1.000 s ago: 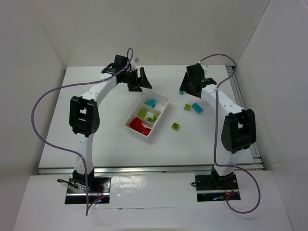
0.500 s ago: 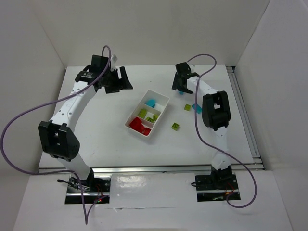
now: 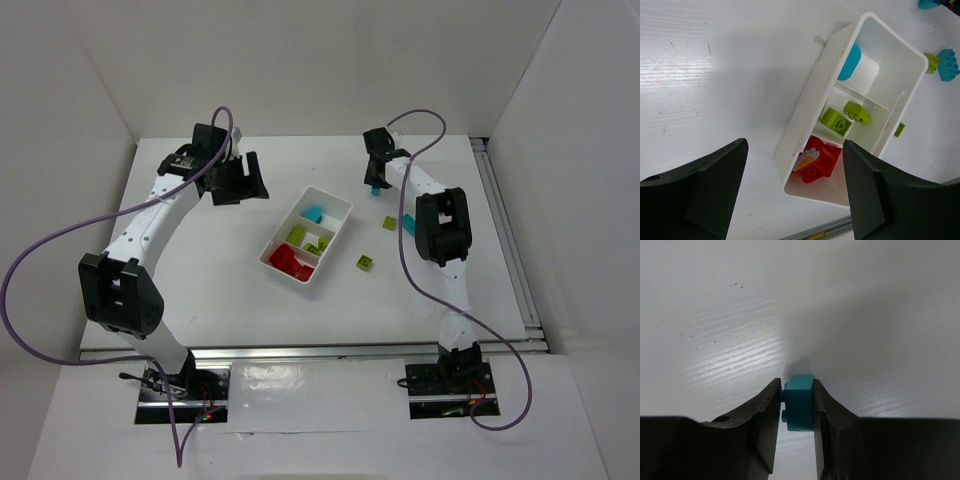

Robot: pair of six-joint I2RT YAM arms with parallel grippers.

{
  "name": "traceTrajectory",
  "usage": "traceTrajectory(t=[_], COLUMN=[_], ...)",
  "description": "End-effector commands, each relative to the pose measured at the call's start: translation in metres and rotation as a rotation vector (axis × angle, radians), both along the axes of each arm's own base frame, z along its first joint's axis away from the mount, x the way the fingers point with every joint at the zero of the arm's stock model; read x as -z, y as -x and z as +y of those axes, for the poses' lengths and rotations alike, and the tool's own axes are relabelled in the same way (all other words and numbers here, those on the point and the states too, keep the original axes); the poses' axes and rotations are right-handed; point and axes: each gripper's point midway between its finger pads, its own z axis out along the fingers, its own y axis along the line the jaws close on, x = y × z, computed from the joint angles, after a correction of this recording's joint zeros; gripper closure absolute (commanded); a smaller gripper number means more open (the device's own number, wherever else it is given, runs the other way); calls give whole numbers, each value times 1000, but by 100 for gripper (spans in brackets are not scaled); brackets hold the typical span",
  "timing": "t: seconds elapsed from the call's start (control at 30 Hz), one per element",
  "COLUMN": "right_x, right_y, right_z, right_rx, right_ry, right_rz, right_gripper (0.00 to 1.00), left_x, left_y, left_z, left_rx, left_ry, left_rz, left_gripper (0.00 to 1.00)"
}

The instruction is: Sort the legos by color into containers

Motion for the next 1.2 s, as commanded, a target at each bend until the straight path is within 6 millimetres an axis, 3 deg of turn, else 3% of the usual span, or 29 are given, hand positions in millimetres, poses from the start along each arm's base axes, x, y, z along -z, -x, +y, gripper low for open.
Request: traceTrajectory(t=[0.0, 0.07, 0.1, 0.3, 0.33, 0.37, 0.43, 0.5, 0.67, 0.77, 0.87, 1.0, 1.07, 1.17], right_x=[-64, -89, -123, -163, -182, -173, -179, -166, -136, -132, -139, -142, -144, -165], right_y=[2, 8, 13, 75, 86, 100, 118, 134, 141, 136, 134, 126, 128, 126], right_z=[-6, 0, -1, 43, 49, 71, 88, 112, 139, 151, 161, 168, 171, 161], right_rx=[26, 21, 22, -115, -132, -200, -244, -317, -366, -385, -403, -417, -418, -381], right_ry=[8, -14, -31, -46, -61, -95, -126, -148, -148, -161, -177, -178, -172, -154], right_rz=[-107, -159, -217, -256, -292, -277, -284, -245, -187, -190, -207, -214, -215, -265], right_gripper=[95, 99, 100, 100, 100, 100, 100, 99, 99, 98, 91, 59, 53, 48], left_x=[-19, -17, -22, -27, -24, -29, -28, -27, -24, -20, -23, -20, -20, -23], left_y=[2, 3, 3, 8, 9, 10, 12, 14, 16, 17, 18, 19, 19, 20], left_z=[6, 8, 12, 26, 29, 30, 33, 33, 32, 32, 34, 34, 34, 35], left_rx=[13, 6, -3, -75, -83, -97, -105, -105, -98, -97, -105, -105, -105, -105], left_ry=[-27, -37, -35, -78, -89, -87, -96, -98, -94, -96, -102, -104, -104, -102], left_rz=[-58, -51, -61, -72, -65, -78, -79, -70, -60, -51, -61, -52, -52, -61], left_gripper=[14, 14, 14, 14, 14, 14, 14, 14, 14, 14, 14, 14, 14, 14])
